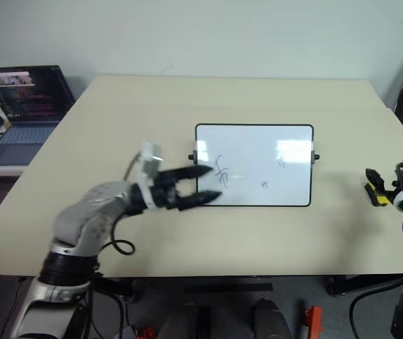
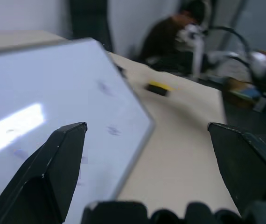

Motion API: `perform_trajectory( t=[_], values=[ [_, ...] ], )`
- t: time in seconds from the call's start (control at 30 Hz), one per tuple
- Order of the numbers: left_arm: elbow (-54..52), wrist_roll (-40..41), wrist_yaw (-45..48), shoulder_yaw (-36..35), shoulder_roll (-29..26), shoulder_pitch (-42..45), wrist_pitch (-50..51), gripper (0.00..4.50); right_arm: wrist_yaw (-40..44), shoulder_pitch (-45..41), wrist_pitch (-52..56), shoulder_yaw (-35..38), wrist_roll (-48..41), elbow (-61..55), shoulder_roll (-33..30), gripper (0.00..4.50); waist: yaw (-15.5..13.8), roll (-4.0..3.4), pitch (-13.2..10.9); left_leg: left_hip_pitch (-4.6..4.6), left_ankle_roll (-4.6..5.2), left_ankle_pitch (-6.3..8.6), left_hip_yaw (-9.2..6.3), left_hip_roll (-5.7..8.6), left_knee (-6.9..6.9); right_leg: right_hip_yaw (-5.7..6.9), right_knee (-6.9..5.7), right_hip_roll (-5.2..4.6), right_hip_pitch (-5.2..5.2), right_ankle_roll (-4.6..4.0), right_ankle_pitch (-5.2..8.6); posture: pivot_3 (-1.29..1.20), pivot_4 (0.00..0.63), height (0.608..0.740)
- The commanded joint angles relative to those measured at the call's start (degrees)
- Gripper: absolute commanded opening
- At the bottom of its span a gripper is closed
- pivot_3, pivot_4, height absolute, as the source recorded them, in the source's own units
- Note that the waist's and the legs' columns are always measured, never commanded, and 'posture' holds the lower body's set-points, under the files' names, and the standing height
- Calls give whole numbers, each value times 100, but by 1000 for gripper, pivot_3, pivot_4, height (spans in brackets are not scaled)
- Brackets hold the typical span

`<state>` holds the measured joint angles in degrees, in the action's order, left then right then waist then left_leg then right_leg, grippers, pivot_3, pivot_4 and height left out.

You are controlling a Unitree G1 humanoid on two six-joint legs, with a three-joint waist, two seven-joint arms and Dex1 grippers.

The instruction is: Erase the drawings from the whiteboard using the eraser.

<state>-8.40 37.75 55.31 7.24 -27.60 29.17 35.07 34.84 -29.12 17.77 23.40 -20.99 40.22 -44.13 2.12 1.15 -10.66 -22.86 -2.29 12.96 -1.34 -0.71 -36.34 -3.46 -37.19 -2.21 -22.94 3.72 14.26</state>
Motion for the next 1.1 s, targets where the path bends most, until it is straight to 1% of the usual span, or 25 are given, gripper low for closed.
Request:
perform_trajectory(
  t=[0.03,0.13,0.27,0.5,0.8,0.83,0.9,1.1],
  values=[
    [-95,-134,87,104,93,261,-71,4500,289,-381,-428,-58,180,633,-249,4494,64,0,0,0,0,0,2,0,0,-4,-1,2,-1,0,0,0,150,740],
    [-94,-230,52,212,253,327,-113,4500,351,-559,-699,-120,311,1143,-224,4494,115,0,0,2,0,0,4,0,0,-8,-1,2,-3,0,0,0,150,740],
    [-277,-180,-18,171,375,301,10,4500,416,-611,-934,-128,354,1422,-146,4494,118,0,0,1,0,0,5,0,0,-11,2,2,-2,1,0,0,150,740],
    [-397,-233,-56,109,305,255,58,4500,377,-650,-1200,-146,420,1794,-84,4494,116,0,0,1,0,0,6,0,0,-12,2,2,-2,2,-1,0,150,740],
    [-376,-262,-115,99,306,268,41,4500,268,-686,-1354,-149,419,1992,-18,4494,116,0,0,1,0,0,6,1,0,-13,2,2,-2,2,-1,0,150,740],
    [-369,-272,-116,97,298,267,36,4500,232,-684,-1363,-187,464,2022,-19,4140,116,0,0,2,0,0,7,1,0,-14,2,2,-2,2,-1,0,150,740],
    [-347,-298,-139,87,292,267,27,4500,207,-693,-1370,-230,507,2071,-14,3637,115,0,0,1,0,0,6,1,0,-13,2,2,-2,2,-1,0,150,740],
    [-306,-358,-234,50,290,266,-11,4500,243,-697,-1338,-318,601,2131,7,1571,117,0,0,2,0,0,6,1,0,-14,1,2,-2,2,-1,0,150,740]
  ],
)
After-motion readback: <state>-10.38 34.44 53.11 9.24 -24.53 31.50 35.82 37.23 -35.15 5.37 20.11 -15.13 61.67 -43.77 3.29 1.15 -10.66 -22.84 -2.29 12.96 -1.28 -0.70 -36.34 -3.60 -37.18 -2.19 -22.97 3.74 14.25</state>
